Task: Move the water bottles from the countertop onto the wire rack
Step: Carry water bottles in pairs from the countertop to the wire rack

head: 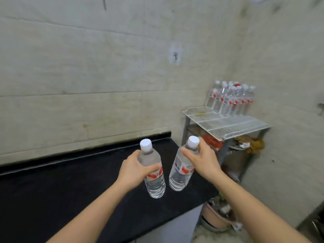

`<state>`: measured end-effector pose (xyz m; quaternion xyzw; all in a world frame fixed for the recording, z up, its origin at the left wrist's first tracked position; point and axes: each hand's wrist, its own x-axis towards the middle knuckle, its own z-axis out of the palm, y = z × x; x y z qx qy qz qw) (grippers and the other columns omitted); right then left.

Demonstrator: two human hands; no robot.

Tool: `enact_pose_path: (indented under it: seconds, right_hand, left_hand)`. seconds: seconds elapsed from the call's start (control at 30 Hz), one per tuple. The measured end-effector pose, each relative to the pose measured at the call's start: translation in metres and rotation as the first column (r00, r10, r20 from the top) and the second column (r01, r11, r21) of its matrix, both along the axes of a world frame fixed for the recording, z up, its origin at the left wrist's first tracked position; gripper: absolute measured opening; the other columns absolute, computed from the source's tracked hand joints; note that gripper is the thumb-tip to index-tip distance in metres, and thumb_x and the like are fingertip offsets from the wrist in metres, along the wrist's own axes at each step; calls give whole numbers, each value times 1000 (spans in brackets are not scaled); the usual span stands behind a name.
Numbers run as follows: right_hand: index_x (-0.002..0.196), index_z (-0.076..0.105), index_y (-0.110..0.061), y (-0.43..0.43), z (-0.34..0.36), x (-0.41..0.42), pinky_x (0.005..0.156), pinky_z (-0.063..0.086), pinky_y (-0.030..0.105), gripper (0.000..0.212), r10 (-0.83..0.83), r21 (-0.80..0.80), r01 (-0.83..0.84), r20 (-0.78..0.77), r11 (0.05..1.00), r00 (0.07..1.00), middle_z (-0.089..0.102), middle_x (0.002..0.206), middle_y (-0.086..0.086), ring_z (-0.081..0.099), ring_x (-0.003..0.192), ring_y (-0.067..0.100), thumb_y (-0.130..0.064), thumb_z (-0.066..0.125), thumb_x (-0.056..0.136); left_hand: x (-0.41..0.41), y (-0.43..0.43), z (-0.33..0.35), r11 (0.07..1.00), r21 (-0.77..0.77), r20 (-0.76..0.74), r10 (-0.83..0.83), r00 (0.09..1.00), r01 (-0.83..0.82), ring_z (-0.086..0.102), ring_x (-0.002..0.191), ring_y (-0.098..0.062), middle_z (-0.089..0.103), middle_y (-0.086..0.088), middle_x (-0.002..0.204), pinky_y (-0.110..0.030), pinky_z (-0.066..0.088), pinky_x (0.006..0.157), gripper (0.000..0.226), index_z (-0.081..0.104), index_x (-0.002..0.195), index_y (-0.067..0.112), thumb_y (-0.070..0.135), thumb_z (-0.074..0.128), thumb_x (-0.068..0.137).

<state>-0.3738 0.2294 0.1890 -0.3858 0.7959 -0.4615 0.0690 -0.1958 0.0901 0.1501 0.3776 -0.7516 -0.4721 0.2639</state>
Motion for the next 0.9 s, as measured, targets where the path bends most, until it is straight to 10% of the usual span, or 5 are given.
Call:
enact_pose_path:
  seconds: [0.47, 0.9]
  right_hand:
    - [103, 45, -42, 67, 61, -290, 79, 56, 48, 38, -195, -60, 187, -149, 980, 970, 70, 91, -3, 68, 84, 20, -49, 69, 75]
    - [97, 41, -35, 39, 95, -532, 55, 40, 31, 34, -323, -110, 306, -217, 946, 921, 60, 72, -6, 51, 59, 11, -39, 70, 81]
  left_hand:
    - [-342, 10, 74, 924, -91, -162, -381, 910, 371, 73, 80, -6, 77, 8, 88, -39, 58, 83, 52, 69, 99, 25, 37, 90, 53]
    - [-588, 12, 100, 941, -150, -200, -331, 922, 305, 68, 78, -3, 73, 12, 86, -23, 55, 71, 56, 65, 102, 27, 47, 86, 54]
